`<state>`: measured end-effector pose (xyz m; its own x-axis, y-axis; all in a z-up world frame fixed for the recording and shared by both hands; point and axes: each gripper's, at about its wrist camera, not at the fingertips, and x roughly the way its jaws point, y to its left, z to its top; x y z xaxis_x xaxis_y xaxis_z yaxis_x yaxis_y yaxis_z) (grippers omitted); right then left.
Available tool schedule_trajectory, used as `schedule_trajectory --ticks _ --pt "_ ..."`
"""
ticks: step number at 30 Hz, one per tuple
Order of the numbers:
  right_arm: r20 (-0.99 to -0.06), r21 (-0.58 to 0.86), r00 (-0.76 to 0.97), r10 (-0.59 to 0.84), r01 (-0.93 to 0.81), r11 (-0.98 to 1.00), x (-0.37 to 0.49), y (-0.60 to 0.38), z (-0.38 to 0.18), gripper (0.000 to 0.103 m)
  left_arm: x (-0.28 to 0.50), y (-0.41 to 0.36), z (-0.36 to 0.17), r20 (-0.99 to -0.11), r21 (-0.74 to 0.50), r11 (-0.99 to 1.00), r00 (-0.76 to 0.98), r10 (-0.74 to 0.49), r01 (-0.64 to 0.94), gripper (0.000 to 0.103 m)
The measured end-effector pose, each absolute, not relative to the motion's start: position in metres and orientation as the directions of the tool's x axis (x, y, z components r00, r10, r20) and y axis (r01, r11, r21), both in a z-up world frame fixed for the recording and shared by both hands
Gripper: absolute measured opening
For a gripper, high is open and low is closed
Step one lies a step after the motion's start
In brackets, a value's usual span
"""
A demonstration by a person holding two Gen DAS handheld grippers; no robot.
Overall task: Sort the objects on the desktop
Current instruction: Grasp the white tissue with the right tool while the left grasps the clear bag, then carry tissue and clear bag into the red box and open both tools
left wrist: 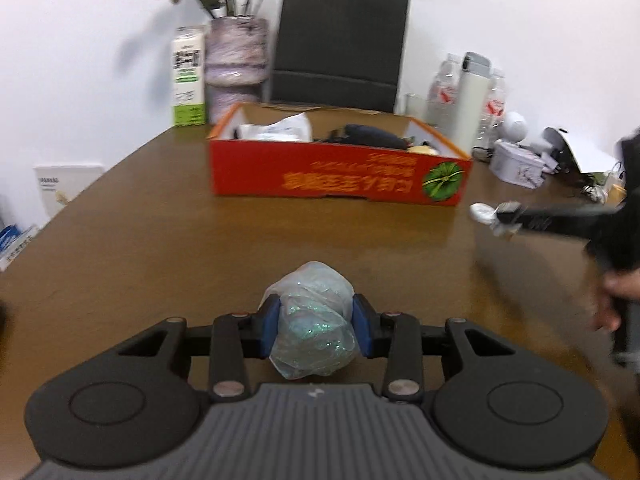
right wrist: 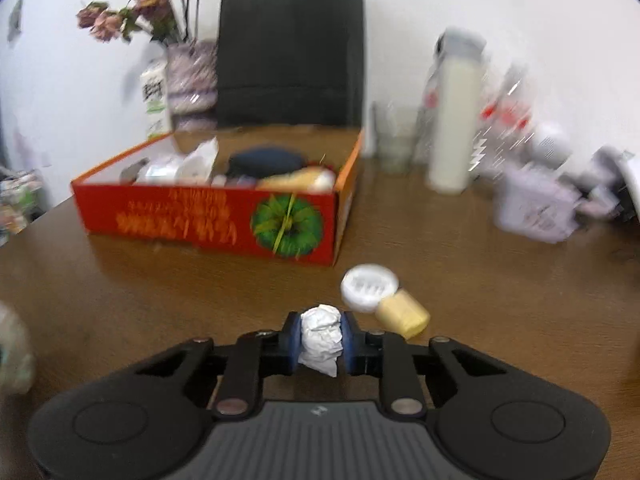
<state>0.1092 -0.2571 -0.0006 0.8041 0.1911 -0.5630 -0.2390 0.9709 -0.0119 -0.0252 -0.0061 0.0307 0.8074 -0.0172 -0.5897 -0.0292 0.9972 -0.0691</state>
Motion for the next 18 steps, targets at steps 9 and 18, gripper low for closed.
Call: schedule_trajectory --ticks 9,18 --pt "-0.490 0.094 0.817 0.304 -0.297 0.950 -0.010 -0.200 0.032 0.020 -0.056 0.018 0.029 -0.558 -0.073 0.997 0.829 -0.040 -0.001 0.039" --pt "-0.490 0.109 0.817 0.305 -0.290 0.951 -0.089 -0.171 0.020 0.020 -0.089 0.021 0.028 -0.538 -0.107 0.993 0.837 -0.099 0.049 0.039"
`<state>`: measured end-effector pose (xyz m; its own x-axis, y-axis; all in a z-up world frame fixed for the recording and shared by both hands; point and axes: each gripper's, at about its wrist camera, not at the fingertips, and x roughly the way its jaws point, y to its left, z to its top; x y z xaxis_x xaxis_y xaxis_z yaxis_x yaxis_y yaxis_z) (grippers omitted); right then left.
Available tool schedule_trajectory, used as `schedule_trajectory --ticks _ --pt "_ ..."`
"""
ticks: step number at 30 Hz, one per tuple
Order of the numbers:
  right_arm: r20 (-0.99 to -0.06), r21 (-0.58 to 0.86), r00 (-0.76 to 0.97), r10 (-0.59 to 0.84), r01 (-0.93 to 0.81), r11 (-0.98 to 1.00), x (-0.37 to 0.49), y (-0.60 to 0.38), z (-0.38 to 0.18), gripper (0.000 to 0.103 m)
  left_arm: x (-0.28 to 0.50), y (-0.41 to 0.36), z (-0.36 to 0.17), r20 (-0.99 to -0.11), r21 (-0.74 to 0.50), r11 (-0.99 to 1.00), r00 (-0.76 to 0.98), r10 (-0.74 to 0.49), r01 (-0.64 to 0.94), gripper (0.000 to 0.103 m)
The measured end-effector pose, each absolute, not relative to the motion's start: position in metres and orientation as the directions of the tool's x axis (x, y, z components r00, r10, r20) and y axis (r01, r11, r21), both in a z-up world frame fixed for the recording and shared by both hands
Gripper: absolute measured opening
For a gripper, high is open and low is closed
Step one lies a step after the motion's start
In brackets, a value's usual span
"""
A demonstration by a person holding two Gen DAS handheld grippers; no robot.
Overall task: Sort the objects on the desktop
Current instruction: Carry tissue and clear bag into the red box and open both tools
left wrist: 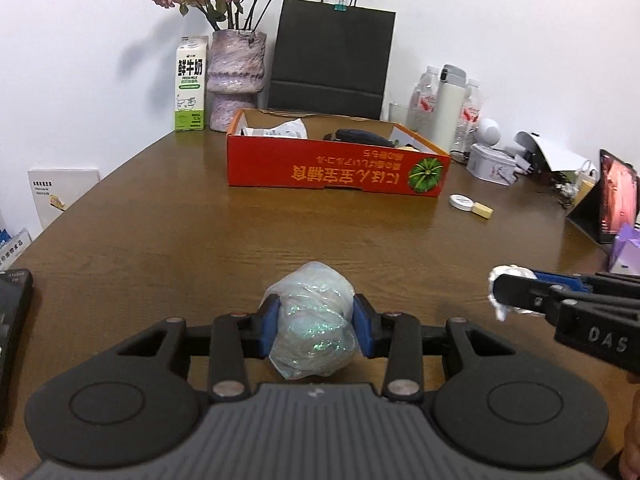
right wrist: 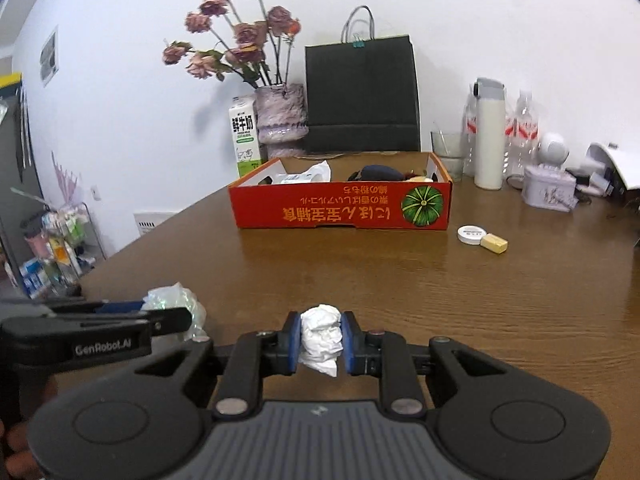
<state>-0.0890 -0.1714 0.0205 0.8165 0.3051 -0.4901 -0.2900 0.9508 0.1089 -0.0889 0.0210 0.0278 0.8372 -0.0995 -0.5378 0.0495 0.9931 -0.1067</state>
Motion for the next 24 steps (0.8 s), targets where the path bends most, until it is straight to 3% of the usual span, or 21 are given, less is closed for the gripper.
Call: schedule_trajectory --ticks 15,24 --pt "-0.479 0.086 0.822 0.307 -0.304 0.949 -0.083 -0.163 0.020 0.020 -0.067 0.028 0.029 -0.543 -0.125 0.991 0.834 -0.101 0.038 0.039" --pt "-0.381 0.096 0.859 0.342 -0.332 0.939 0.005 -0.186 0.090 0.020 0.037 0.051 0.095 -0.445 -0.168 0.982 0.882 -0.157 0.090 0.039"
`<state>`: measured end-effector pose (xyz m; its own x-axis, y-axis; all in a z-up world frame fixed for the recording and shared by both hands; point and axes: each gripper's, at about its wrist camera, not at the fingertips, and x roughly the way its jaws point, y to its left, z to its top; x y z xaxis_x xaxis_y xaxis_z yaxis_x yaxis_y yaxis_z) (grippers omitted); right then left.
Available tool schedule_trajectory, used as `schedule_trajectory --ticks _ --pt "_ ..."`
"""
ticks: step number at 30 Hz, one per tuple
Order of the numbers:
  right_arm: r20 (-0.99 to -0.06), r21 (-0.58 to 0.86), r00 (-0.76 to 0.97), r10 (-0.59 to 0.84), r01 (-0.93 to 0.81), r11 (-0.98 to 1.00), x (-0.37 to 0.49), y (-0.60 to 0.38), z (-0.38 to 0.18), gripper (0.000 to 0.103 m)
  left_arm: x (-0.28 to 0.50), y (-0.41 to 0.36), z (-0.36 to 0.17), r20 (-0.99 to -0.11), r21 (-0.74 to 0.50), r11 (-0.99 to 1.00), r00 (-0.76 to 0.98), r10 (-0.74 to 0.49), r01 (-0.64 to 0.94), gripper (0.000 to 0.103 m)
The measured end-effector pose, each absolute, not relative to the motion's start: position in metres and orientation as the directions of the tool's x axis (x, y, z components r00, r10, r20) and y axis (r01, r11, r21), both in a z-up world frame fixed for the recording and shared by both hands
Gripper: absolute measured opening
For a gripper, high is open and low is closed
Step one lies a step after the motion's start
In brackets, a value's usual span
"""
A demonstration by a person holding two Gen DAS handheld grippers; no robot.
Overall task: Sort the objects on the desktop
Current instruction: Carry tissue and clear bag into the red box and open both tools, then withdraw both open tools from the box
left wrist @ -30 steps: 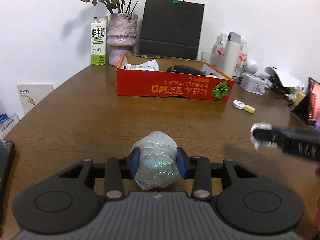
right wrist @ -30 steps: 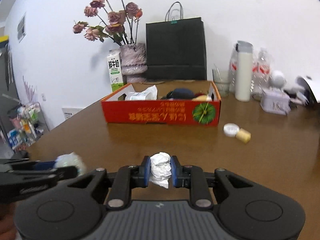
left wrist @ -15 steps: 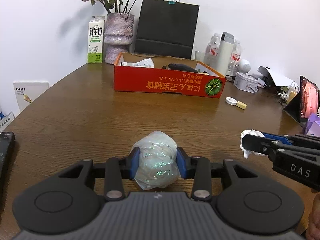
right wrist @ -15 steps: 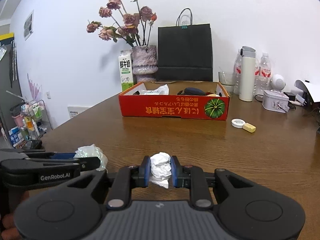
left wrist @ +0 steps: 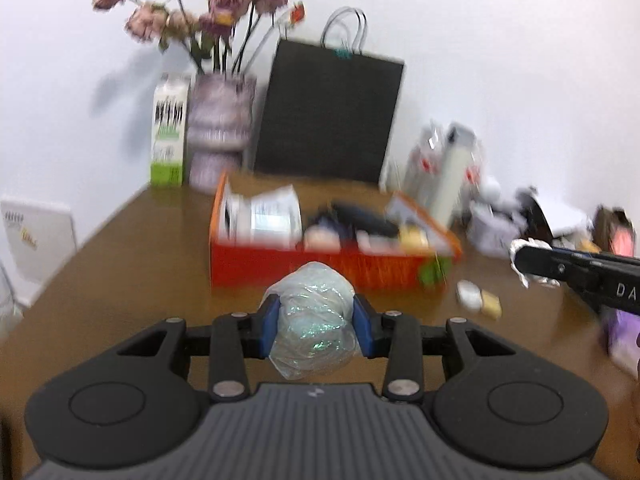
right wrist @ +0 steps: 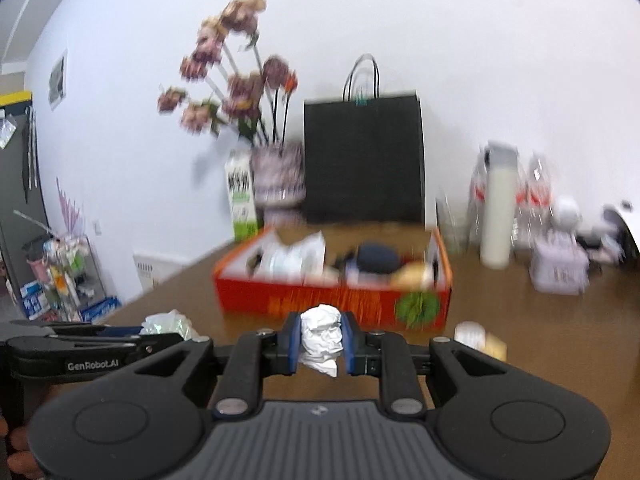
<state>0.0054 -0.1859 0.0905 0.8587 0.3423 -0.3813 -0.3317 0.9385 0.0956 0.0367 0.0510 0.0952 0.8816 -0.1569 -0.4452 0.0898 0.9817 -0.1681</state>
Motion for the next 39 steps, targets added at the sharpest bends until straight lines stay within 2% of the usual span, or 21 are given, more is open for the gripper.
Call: schedule_trajectory --ticks 2,4,6,12,14,15,16,18,21,22,24,25,26,28,31,33,39 --pt "-0.364 0.093 0.867 0.341 -0.330 0.939 0.047 -0.188 0.109 0.020 0.080 0.053 0.114 -0.439 -0.190 0.974 0.877 -0.194 0.120 0.039" --pt "-0.387 0.113 0.852 0.353 -0.337 0.935 0.095 -0.187 0.118 0.020 0.134 0.053 0.129 -0.464 -0.243 0.962 0.855 -0.230 0.127 0.039" --pt "-0.435 0.102 0.836 0.335 -0.324 0.941 0.151 -0.182 0.120 0.020 0.186 0.046 0.133 -0.487 -0.233 0.966 0.847 -0.212 0.109 0.039" --pt "-0.578 0.116 0.782 0.233 -0.204 0.972 0.306 -0.176 0.095 0.020 0.313 0.025 0.100 -0.623 -0.224 0.969 0.750 -0.223 0.102 0.045" --pt "-0.631 0.143 0.734 0.250 -0.206 0.968 0.348 -0.176 0.075 0.021 0.343 0.023 0.090 -0.662 -0.224 0.971 0.717 -0.218 0.088 0.060" --pt "-0.642 0.139 0.727 0.243 -0.201 0.970 0.363 -0.176 0.066 0.025 0.357 0.022 0.085 -0.681 -0.222 0.972 0.700 -0.214 0.082 0.067" --pt "-0.661 0.132 0.717 0.220 -0.178 0.975 0.380 -0.176 0.058 0.031 0.364 0.023 0.081 -0.692 -0.218 0.974 0.692 -0.204 0.069 0.081" --pt "-0.719 0.126 0.673 0.175 -0.121 0.985 0.403 -0.175 0.045 0.045 0.369 0.023 0.079 -0.698 -0.205 0.977 0.693 -0.183 0.051 0.085" --pt "-0.726 0.080 0.671 0.147 -0.129 0.988 0.405 -0.171 0.045 0.048 0.355 0.028 0.086 -0.660 -0.190 0.979 0.729 -0.182 0.072 0.085" --pt "-0.713 0.069 0.687 0.140 -0.130 0.989 0.399 -0.171 0.048 0.056 0.344 0.028 0.090 -0.655 -0.169 0.984 0.739 -0.158 0.060 0.086" --pt "-0.691 0.081 0.707 0.150 -0.130 0.988 0.379 -0.174 0.059 0.064 0.317 0.027 0.100 -0.639 -0.102 0.995 0.765 -0.082 0.021 0.086" --pt "-0.680 0.092 0.716 0.159 -0.131 0.987 0.367 -0.177 0.065 0.066 0.293 0.027 0.103 -0.611 -0.077 0.997 0.791 -0.045 -0.003 0.092" --pt "-0.665 0.108 0.727 0.171 -0.133 0.985 0.349 -0.182 0.071 0.067 0.270 0.027 0.106 -0.583 -0.075 0.997 0.812 -0.029 -0.019 0.100" --pt "-0.648 0.119 0.735 0.201 -0.163 0.979 0.311 -0.188 0.078 0.068 0.216 0.028 0.107 -0.542 -0.117 0.993 0.839 -0.039 -0.029 0.103" --pt "-0.612 0.113 0.754 0.239 -0.215 0.970 0.248 -0.194 0.079 0.075 0.153 0.029 0.092 -0.552 -0.183 0.982 0.831 -0.066 -0.044 0.103" --pt "-0.608 0.104 0.750 0.260 -0.250 0.963 0.209 -0.197 0.077 0.075 0.119 0.024 0.082 -0.575 -0.164 0.985 0.816 -0.058 -0.045 0.103" --pt "-0.601 0.107 0.739 0.304 -0.303 0.947 0.094 -0.191 0.054 0.081 0.018 0.023 0.051 -0.532 -0.066 0.998 0.846 -0.043 0.009 0.103"
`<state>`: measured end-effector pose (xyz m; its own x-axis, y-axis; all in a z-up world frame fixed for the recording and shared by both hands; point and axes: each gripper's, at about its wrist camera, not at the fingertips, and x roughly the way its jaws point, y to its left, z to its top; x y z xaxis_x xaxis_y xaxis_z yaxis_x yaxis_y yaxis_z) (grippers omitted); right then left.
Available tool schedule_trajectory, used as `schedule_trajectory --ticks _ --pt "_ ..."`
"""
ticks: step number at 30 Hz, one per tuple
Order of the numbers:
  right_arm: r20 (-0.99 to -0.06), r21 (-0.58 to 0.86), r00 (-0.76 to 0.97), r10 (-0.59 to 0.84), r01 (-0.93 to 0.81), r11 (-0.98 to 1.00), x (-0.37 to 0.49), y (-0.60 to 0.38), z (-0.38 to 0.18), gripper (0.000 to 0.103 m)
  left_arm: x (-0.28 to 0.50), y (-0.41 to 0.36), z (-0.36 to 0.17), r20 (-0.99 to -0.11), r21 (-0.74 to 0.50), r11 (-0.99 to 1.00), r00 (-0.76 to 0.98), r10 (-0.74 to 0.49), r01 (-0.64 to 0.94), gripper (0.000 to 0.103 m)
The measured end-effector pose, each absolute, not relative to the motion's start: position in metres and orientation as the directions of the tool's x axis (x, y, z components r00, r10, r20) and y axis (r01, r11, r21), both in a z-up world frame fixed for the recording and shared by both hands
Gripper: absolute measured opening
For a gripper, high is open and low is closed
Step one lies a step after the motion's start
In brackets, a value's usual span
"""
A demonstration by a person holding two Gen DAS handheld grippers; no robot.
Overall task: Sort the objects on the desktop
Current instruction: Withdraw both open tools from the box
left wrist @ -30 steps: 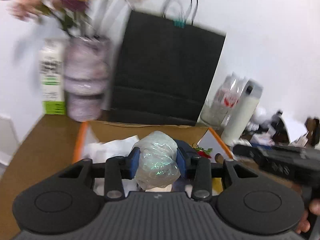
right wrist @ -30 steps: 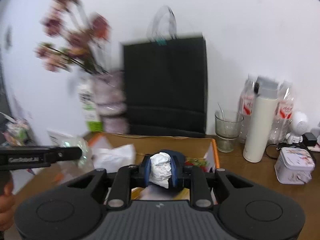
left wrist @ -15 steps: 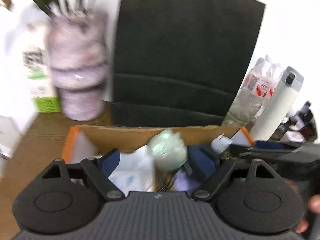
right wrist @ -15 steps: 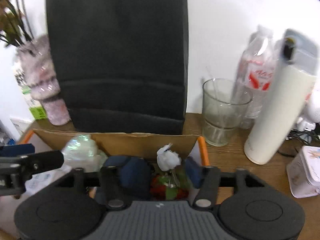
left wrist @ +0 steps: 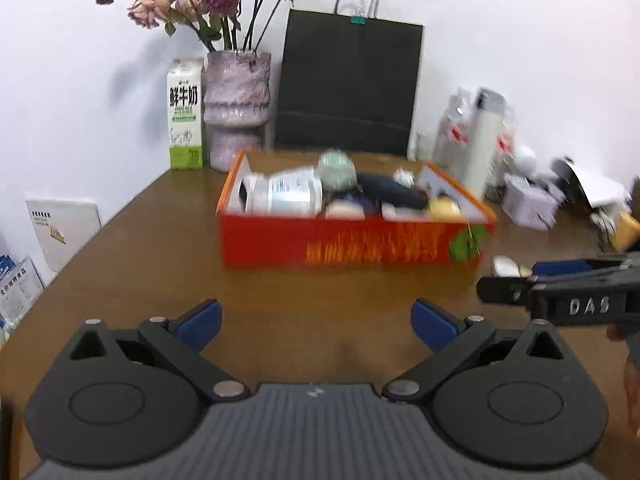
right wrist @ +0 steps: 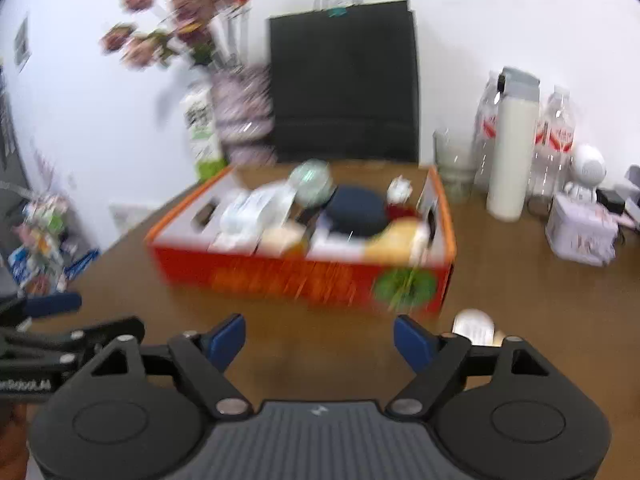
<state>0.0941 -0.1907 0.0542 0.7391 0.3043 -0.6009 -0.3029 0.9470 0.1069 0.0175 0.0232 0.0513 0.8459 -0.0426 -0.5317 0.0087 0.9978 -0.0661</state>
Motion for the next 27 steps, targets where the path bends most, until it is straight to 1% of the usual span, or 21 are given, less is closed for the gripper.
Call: schedule_trajectory --ticks 3,7,9,11,14,16,19,22,27 --pt "-0.603 0.079 0.752 0.265 -0.275 0.958 0.046 -0.188 0.038 0.081 -0.018 0.031 0.033 -0.547 -0.072 0.997 0.836 -0.045 0.007 0.103" --pt "-0.592 0.103 0.761 0.267 -0.257 0.961 -0.007 -0.190 0.014 0.082 -0.051 0.038 0.017 -0.543 -0.103 0.995 0.837 -0.066 0.011 0.103" --pt "-0.570 0.098 0.778 0.262 -0.253 0.963 -0.030 -0.190 0.006 0.082 -0.058 0.035 0.010 -0.541 -0.082 0.996 0.839 -0.059 0.017 0.103" --pt "-0.562 0.061 0.788 0.250 -0.262 0.963 -0.048 -0.188 -0.003 0.082 -0.057 0.029 0.005 -0.552 -0.043 0.999 0.832 -0.045 0.026 0.103" --pt "-0.565 0.027 0.794 0.224 -0.254 0.967 -0.059 -0.187 -0.010 0.082 -0.056 0.024 0.004 -0.552 -0.023 0.999 0.832 -0.044 0.038 0.103" --pt "-0.544 0.056 0.801 0.249 -0.262 0.964 -0.063 -0.193 -0.008 0.085 -0.054 0.024 0.001 -0.569 -0.019 0.999 0.821 -0.039 0.035 0.103" --pt "-0.534 0.110 0.804 0.261 -0.240 0.965 -0.061 -0.203 -0.010 0.085 -0.055 0.024 -0.001 -0.572 -0.021 0.999 0.819 -0.032 0.025 0.103" --pt "-0.542 0.148 0.800 0.258 -0.212 0.966 -0.054 -0.208 -0.013 0.085 -0.059 0.021 -0.001 -0.568 -0.007 0.999 0.822 -0.047 0.052 0.103" --pt "-0.553 0.156 0.796 0.247 -0.192 0.969 -0.050 -0.209 -0.017 0.085 -0.059 0.018 -0.002 -0.562 0.010 0.998 0.826 -0.043 0.058 0.103"
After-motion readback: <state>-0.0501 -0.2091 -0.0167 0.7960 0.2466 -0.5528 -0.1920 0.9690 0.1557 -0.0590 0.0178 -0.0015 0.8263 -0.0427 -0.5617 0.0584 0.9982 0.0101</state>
